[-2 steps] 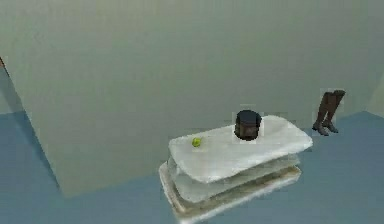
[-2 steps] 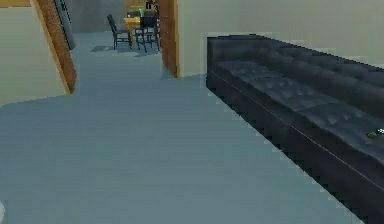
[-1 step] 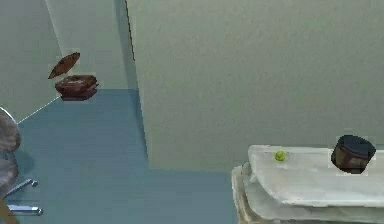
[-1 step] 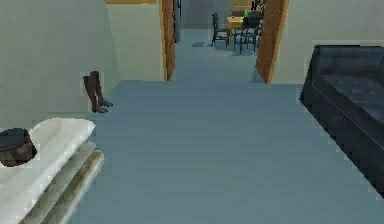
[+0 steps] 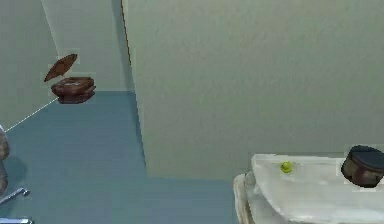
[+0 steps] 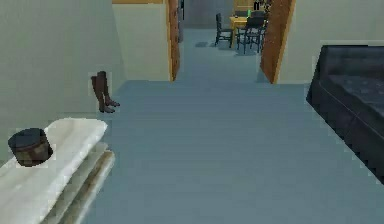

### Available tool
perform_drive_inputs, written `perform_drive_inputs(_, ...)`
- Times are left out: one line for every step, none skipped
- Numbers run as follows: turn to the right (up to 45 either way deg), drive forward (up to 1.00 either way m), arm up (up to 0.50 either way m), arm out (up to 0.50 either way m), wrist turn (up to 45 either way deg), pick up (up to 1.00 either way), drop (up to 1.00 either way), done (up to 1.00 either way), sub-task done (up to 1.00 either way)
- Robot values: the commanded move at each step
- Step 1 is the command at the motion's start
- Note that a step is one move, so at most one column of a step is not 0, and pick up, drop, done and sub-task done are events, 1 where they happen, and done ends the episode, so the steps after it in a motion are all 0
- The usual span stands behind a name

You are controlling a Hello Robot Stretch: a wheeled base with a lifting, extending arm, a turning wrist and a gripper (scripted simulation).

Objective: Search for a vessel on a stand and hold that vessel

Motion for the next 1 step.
perform_drive_inputs(45.0, 0.00, 0.00, 0.00, 0.0, 0.00, 0.00, 0.00, 0.00)
